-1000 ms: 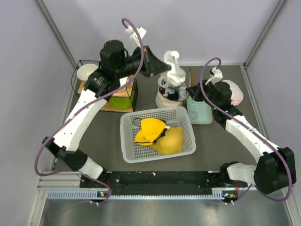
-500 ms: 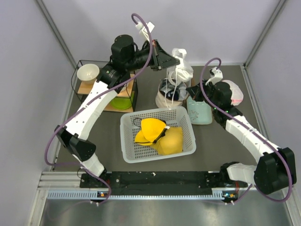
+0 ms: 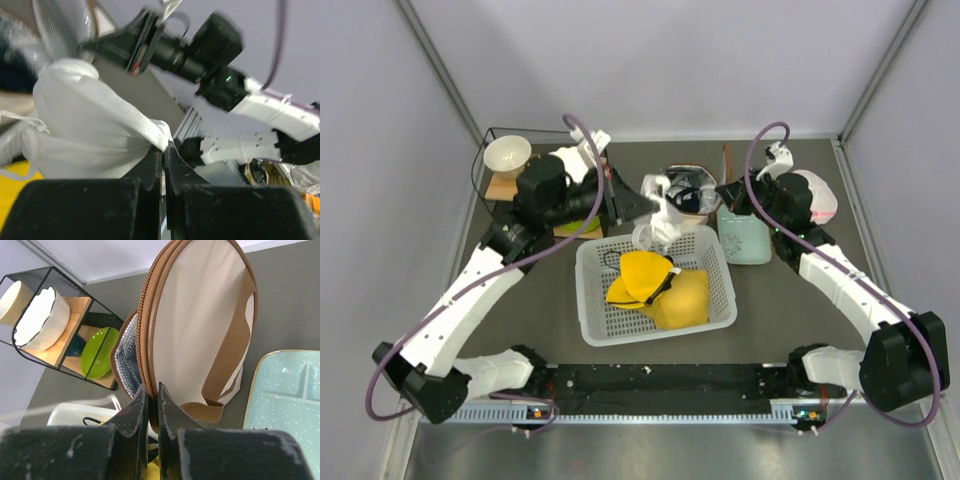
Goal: Unzip the laundry bag and remove the bra
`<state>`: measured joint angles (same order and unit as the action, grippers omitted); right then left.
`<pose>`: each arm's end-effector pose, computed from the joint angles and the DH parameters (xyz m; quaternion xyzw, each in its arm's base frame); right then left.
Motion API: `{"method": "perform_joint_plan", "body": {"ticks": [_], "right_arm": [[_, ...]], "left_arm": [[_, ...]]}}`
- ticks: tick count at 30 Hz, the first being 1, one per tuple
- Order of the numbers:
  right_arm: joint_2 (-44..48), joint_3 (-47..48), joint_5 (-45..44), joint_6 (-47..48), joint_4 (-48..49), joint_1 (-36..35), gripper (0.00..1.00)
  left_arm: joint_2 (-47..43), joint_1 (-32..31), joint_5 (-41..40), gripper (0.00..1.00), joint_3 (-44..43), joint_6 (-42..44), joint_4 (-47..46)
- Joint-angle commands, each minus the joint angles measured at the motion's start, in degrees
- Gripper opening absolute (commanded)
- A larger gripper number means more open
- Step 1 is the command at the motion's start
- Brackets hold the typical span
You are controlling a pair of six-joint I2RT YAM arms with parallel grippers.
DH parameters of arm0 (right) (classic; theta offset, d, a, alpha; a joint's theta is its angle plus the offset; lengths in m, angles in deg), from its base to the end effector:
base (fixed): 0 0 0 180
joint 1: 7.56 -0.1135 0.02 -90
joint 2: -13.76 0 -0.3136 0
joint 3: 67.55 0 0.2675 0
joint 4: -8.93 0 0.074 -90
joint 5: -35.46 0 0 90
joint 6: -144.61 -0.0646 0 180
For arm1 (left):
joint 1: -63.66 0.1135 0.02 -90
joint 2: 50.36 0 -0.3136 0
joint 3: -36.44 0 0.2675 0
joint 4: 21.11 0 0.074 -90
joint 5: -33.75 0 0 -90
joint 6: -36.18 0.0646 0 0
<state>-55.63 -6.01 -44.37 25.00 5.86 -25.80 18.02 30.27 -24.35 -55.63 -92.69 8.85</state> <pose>0.2906 0.1078 0.3444 0.0199 0.7700 0.3196 0.5519 0.2129 -0.1812 0.4984 0.1490 0.7240 -0.5436 0.3976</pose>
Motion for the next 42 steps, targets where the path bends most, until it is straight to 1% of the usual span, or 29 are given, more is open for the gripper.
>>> {"method": "perform_joint_plan", "body": {"ticks": [1, 2, 6, 7, 8, 14, 15, 18, 21, 23, 24, 25, 27, 28, 31, 32, 34, 35, 36, 37, 38, 39, 40, 41, 42], "right_arm": [[-0.5, 3.5, 0.3, 0.6, 2.2, 0.2, 0.00], [-0.3, 3.4, 0.3, 0.5, 2.1, 0.2, 0.00], [-0.3, 3.5, 0.4, 0.8, 1.4, 0.2, 0.00], [-0.4, 3.5, 0.4, 0.8, 1.4, 0.2, 0.00], [-0.4, 3.7, 0.5, 0.8, 1.4, 0.2, 0.00], [-0.5, 4.0, 1.0, 0.5, 1.2, 0.2, 0.00], [-0.5, 4.0, 1.1, 0.5, 1.0, 0.2, 0.00], [-0.2, 4.1, 1.2, 0.6, 0.7, 0.2, 0.00], [-0.5, 4.2, 1.7, 0.5, 0.8, 0.2, 0.00], [-0.6, 4.4, 2.0, 0.3, 0.8, 0.2, 0.00], [-0.6, 4.5, 2.1, 0.2, 0.7, 0.3, 0.00], [-0.5, 4.7, 2.2, 0.3, 0.5, 0.2, 0.00], [-0.3, 4.8, 2.1, 0.5, 0.0, 0.2, 0.00], [-0.1, 4.7, 2.1, 0.6, 0.0, 0.2, 0.00], [0.4, 4.3, 2.4, 0.6, 0.1, 0.2, 0.00], [0.5, 4.1, 2.6, 0.3, 0.3, 0.2, 0.00], [0.5, 4.2, 2.9, 0.3, 0.1, 0.2, 0.00], [0.5, 4.2, 2.9, 0.3, 0.0, 0.2, 0.00], [0.4, 4.4, 2.9, 0.4, -0.1, 0.1, 0.00], [0.5, 4.5, 2.9, 0.3, 0.0, 0.2, 0.00], [0.5, 4.7, 2.9, 0.1, 0.1, 0.1, 0.00], [0.5, 4.8, 2.9, 0.1, 0.1, 0.2, 0.00], [0.5, 5.0, 3.1, -0.1, 0.2, 0.2, 0.00], [0.3, 5.2, 3.3, -0.4, 0.4, 0.1, 0.00], [0.0, 5.3, 3.4, -0.5, 0.4, 0.0, 0.00]], "left_arm": [[-5.1, 0.0, -2.5, 0.00, 11.7, 0.9, 0.3], [-6.1, 0.0, -2.8, 0.00, 15.8, 0.7, 0.6], [-11.5, 0.7, -4.2, 0.00, 23.2, 0.9, 3.9], [-12.4, 0.9, -4.6, 0.00, 24.1, 1.1, 4.3], [-12.9, 1.0, -5.5, 0.00, 25.0, 1.4, 6.7], [-15.2, 1.6, -9.7, 0.00, 25.4, 2.9, 14.2], [-16.3, 1.6, -10.4, 0.00, 25.5, 3.1, 16.6], [-18.3, 1.7, -13.5, 0.00, 27.5, 4.3, 18.7], [-17.2, 1.7, -14.5, 0.00, 29.5, 4.9, 19.5], [-15.6, 1.7, -14.6, 0.38, 28.8, 5.0, 20.8], [-14.2, 1.7, -14.8, 0.66, 27.6, 5.4, 21.8], [-13.6, 1.7, -14.9, 0.83, 26.2, 6.0, 23.3], [-12.8, 1.7, -16.5, 0.93, 22.3, 7.1, 24.5], [-12.7, 1.7, -17.5, 0.96, 20.9, 8.1, 24.3], [-11.8, 1.8, -20.8, 0.96, 17.8, 10.3, 19.6], [-10.7, 1.8, -20.8, 0.95, 15.2, 10.8, 18.4], [-5.8, 1.8, -19.3, 0.90, 11.9, 11.3, 15.4], [-3.6, 1.8, -18.5, 0.88, 8.3, 11.3, 14.2], [0.6, 1.8, -17.1, 0.88, 6.8, 11.3, 10.7], [3.1, 1.8, -15.5, 0.88, 5.1, 11.2, 9.6], [5.9, 1.8, -15.1, 0.87, 0.8, 11.1, 9.0], [11.4, 1.8, -14.6, 0.83, -1.5, 11.0, 8.0], [13.9, 1.7, -13.5, 0.81, -6.0, 10.8, 7.5], [16.4, 1.6, -12.8, 0.79, -8.1, 10.7, 6.8], [21.0, 1.4, -12.0, 0.77, -10.0, 10.7, 6.0]]}}
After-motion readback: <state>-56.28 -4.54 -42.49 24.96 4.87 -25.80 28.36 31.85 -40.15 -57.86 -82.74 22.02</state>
